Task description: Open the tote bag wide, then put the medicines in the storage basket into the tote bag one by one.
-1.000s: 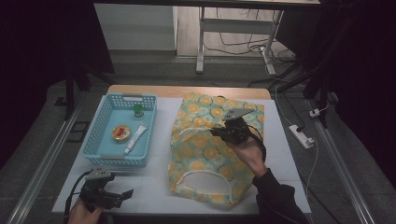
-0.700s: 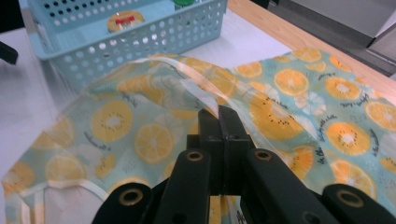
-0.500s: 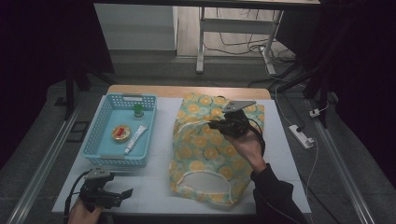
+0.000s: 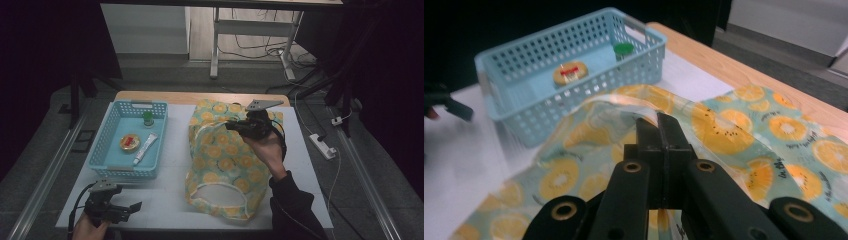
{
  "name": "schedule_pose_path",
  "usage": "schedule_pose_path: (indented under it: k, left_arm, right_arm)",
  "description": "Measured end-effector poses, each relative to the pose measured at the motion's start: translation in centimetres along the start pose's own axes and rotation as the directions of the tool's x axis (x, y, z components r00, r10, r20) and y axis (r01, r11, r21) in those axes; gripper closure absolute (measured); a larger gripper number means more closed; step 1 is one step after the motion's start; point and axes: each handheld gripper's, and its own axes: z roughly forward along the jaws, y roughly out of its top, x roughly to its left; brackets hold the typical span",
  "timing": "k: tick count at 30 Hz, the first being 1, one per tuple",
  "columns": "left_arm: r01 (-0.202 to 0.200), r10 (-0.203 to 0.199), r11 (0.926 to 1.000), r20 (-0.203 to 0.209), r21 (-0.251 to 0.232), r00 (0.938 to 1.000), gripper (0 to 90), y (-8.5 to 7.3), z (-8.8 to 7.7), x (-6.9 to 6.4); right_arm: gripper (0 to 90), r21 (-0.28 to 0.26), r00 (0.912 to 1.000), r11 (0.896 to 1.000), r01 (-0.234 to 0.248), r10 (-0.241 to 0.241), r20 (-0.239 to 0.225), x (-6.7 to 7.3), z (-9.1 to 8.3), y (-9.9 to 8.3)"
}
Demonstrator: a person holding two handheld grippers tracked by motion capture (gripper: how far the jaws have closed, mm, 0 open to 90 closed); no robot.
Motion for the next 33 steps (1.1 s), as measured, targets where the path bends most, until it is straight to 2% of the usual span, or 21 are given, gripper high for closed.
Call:
schedule_pose_path:
  k: [5, 11, 17, 23, 31, 33]
  left_arm:
    - [0.002, -0.002, 1.0000, 0.002, -0.001, 1.0000, 0.0, 0.00, -0.03, 0.01]
    - [0.003, -0.003, 1.0000, 0.001, -0.006, 1.0000, 0.0, -0.02, -0.04, 0.02]
    - [0.025, -0.025, 0.9995, 0.007, -0.017, 0.9997, 0.0, -0.06, -0.16, 0.28]
    - [0.025, -0.025, 0.9995, 0.005, -0.021, 0.9997, 0.0, -0.07, -0.22, 0.28]
    - [0.057, -0.056, 0.9975, 0.023, -0.040, 0.9981, 0.0, -0.13, -0.40, 0.61]
    - [0.055, -0.054, 0.9975, 0.022, -0.044, 0.9983, 0.0, -0.10, -0.45, 0.60]
  right_arm:
    - [90.0, -0.020, 0.9999, 1.000, 0.014, -0.014, -0.001, 0.16, 0.00, 0.15]
    - [90.0, -0.008, 0.9995, 0.999, 0.031, -0.031, 0.005, 0.20, 0.26, -0.31]
    - [90.0, -0.007, 0.9999, 1.000, 0.011, -0.011, 0.006, -0.09, 0.48, -0.64]
    - [90.0, 0.002, 0.9997, 1.000, 0.023, -0.023, -0.001, 0.29, 0.84, -0.74]
    - [90.0, -0.006, 0.9993, 0.999, 0.037, -0.037, -0.008, 0.76, 0.84, -0.57]
    - [90.0, -0.007, 0.9993, 0.999, 0.037, -0.037, -0.010, 0.83, 0.79, -0.54]
